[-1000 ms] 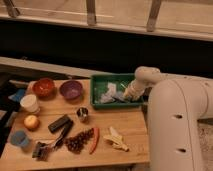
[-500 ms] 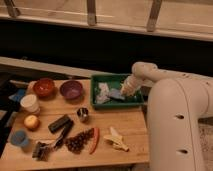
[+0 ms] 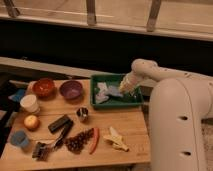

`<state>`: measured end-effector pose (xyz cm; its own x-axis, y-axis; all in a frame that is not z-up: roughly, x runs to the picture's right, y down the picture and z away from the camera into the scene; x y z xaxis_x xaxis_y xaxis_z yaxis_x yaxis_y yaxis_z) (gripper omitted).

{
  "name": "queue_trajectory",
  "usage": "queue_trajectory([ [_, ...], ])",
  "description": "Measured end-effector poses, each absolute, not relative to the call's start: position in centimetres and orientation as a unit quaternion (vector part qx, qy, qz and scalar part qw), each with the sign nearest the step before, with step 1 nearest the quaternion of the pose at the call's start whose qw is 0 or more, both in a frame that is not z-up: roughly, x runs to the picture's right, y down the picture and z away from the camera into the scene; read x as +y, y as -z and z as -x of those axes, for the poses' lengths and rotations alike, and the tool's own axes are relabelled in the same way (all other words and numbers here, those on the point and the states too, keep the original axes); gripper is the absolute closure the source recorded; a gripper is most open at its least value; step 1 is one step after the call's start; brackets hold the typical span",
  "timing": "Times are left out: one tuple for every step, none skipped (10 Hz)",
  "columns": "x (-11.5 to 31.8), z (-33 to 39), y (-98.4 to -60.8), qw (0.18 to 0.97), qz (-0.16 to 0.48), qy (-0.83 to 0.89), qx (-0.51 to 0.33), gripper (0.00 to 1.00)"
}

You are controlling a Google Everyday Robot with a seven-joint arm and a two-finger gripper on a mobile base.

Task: Wipe table surface with sponge

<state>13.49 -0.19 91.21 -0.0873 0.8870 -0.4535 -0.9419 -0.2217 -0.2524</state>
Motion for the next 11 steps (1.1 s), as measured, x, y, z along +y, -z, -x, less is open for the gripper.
queue_trajectory([
  [-0.6,-13.2,-90.6,0.624,0.264,-0.734,0.047,1.0],
  [-1.3,-12.8,-89.7,0.629,0.263,-0.731,0.04,1.0],
  [-1.5,-12.6,-89.1,0.632,0.261,-0.729,0.037,1.0],
  [-1.5,-12.6,-88.5,0.634,0.261,-0.727,0.036,1.0],
  [-1.4,-12.6,-88.0,0.636,0.262,-0.725,0.037,1.0],
  [-1.2,-12.7,-86.9,0.642,0.263,-0.719,0.042,1.0],
  [-0.8,-12.7,-86.3,0.644,0.266,-0.716,0.048,1.0],
  [-0.3,-12.9,-85.6,0.642,0.272,-0.715,0.053,1.0],
  [1.1,-13.6,-84.8,0.637,0.288,-0.711,0.068,1.0],
  [1.9,-14.4,-84.2,0.632,0.298,-0.711,0.078,1.0],
  [2.0,-14.3,-84.0,0.631,0.302,-0.71,0.079,1.0],
])
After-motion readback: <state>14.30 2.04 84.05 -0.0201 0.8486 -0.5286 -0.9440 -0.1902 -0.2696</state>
